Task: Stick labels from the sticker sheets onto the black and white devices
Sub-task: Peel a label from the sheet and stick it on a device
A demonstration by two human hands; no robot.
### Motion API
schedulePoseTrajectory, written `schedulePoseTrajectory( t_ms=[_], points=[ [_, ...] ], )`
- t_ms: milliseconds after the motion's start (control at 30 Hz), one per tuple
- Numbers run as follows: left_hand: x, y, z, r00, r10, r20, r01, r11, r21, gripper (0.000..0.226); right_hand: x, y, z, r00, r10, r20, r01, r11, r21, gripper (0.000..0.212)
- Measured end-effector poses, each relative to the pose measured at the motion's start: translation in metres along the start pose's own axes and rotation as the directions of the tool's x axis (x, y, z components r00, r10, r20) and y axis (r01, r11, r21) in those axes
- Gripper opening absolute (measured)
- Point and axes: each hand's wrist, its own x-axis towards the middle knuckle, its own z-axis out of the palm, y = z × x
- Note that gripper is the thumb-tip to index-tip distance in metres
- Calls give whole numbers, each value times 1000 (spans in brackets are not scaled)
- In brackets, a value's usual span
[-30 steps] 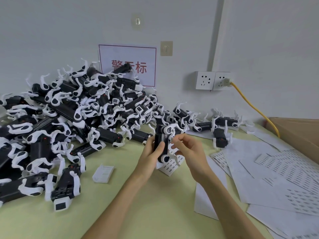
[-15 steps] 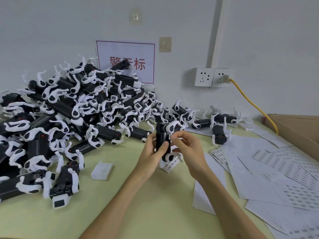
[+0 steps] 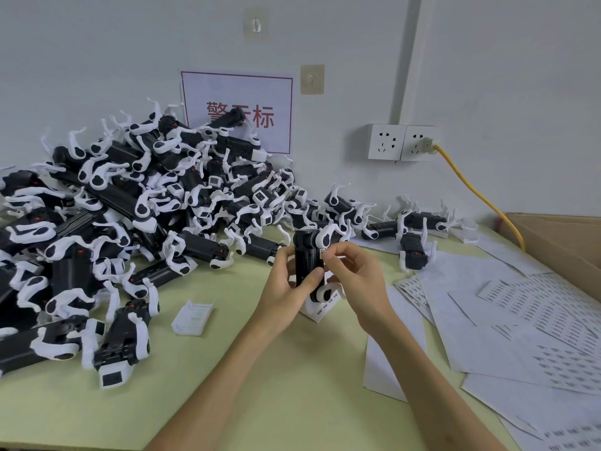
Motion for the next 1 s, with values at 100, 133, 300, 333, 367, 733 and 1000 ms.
schedulePoseTrajectory(
  t_ms=[100, 133, 300, 333, 367, 733, 1000],
  points=[
    [0, 0, 0, 1000, 10, -7, -10, 1000, 29, 37, 0, 0, 0, 1000, -8, -1, 8, 1000, -6, 17],
    [0, 0, 0, 1000, 13, -7, -13, 999, 34, 37, 0, 0, 0, 1000, -10, -1, 10, 1000, -7, 17],
    [0, 0, 0, 1000, 21, -19, -20, 998, 56, 38, 0, 2, 0, 1000, -11, -3, 11, 1000, -15, 15],
    [0, 0, 0, 999, 25, -23, -23, 998, 66, 38, -1, 1, 0, 1000, -9, -2, 9, 1000, -11, 13],
    [0, 0, 1, 999, 29, -25, -27, 997, 72, 38, -1, 1, 0, 1000, -7, -3, 7, 1000, -8, 10],
    [-1, 2, 0, 997, 66, -45, -61, 993, 105, 47, 0, 3, 0, 1000, -10, -14, 9, 1000, -21, 13],
    [-2, 4, -4, 998, 64, -13, -63, 995, 80, 46, 0, -3, -1, 994, 111, 13, -112, 989, 96, 21]
  ],
)
